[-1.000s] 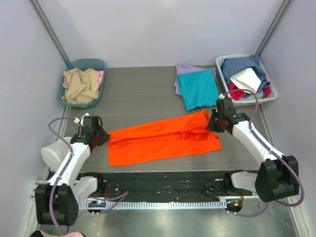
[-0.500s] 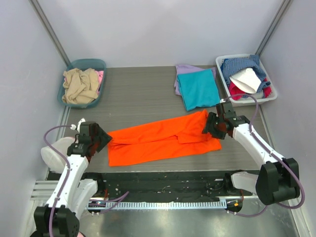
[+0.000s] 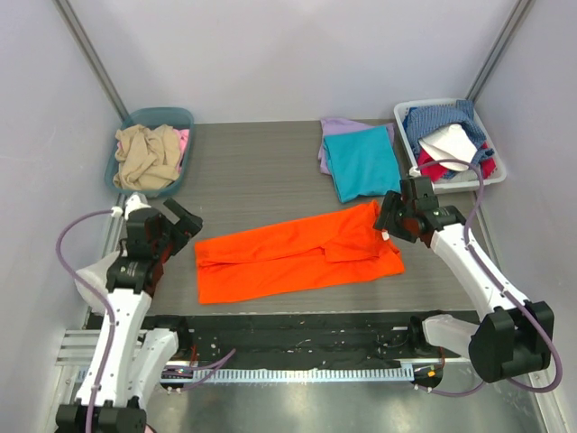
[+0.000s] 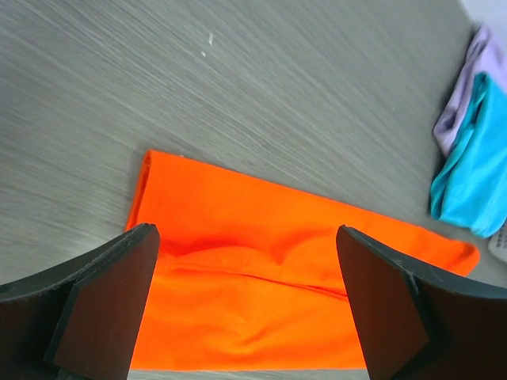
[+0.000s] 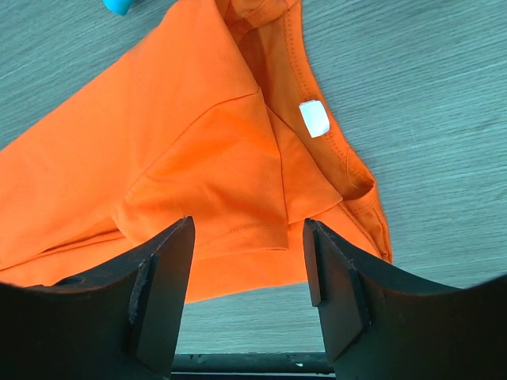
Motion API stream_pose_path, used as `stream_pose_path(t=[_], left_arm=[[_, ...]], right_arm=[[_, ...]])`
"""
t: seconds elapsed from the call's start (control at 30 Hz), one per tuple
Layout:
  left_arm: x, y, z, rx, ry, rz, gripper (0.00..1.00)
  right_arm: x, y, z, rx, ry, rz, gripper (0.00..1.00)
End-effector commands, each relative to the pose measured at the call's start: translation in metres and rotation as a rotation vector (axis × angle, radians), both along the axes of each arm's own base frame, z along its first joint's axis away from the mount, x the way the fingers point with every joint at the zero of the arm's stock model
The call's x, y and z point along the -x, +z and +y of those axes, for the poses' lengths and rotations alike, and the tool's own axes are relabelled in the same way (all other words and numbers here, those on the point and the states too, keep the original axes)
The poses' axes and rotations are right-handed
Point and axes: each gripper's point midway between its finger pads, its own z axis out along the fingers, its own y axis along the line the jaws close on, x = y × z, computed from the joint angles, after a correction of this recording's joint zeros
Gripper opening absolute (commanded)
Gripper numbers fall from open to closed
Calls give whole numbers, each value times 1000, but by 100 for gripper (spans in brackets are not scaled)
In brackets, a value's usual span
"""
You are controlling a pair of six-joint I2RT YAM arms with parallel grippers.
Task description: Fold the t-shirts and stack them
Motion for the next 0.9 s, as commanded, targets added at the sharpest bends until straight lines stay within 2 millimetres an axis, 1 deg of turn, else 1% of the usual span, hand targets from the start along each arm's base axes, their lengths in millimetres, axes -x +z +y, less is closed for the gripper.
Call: stream_pose_path(t=[0.0, 0.03, 0.07, 0.1, 0.13, 0.17, 0.33, 0.4, 0.43, 0.57, 0.6, 0.67, 0.7, 0.73, 0.77, 0.8, 0.83, 0.87], left_arm=[[-34, -4, -26, 28, -160, -23, 98], [-42, 0, -33, 31, -187, -39, 98], [-46, -4, -35, 14, -204, -20, 97], [-51, -14, -36, 2, -213, 19, 97], [-54, -17, -39, -18, -217, 32, 97], [-56, -20, -41, -21, -220, 41, 97], [-55, -54, -52, 7, -221, 84, 97], [-55, -62, -53, 24, -211, 88, 97], [-52, -70, -54, 27, -210, 107, 97], [-45, -86, -55, 23, -210, 150, 97], [-41, -94, -55, 24, -210, 167, 97], [-35, -101, -54, 33, -202, 183, 97], [-28, -108, -54, 36, -200, 201, 97], [-26, -110, -55, 47, -200, 206, 97], [-23, -108, -56, 56, -200, 193, 97], [-16, -113, -57, 66, -200, 206, 97], [-13, -113, -58, 78, -203, 201, 97], [-11, -107, -59, 95, -196, 175, 97]], right_arm=[[-17, 14, 6, -18, 30, -67, 65], [-17, 14, 8, -26, 39, -67, 65], [-18, 16, 9, -32, 42, -75, 65], [-19, 16, 10, -35, 42, -79, 65], [-18, 17, 16, -60, 63, -76, 65], [-18, 18, 17, -67, 68, -83, 65], [-16, 14, 20, -78, 86, -73, 65], [-15, 14, 20, -78, 90, -74, 65], [-14, 12, 20, -76, 92, -70, 65], [-12, 10, 20, -76, 98, -64, 65], [-11, 10, 21, -78, 102, -62, 65], [-11, 11, 21, -82, 101, -66, 65], [-10, 9, 22, -81, 103, -62, 65], [-10, 9, 22, -82, 103, -65, 65], [-10, 9, 21, -80, 102, -65, 65], [-9, 7, 21, -81, 101, -59, 65], [-8, 6, 21, -80, 101, -56, 65], [-8, 4, 20, -79, 100, -53, 65]])
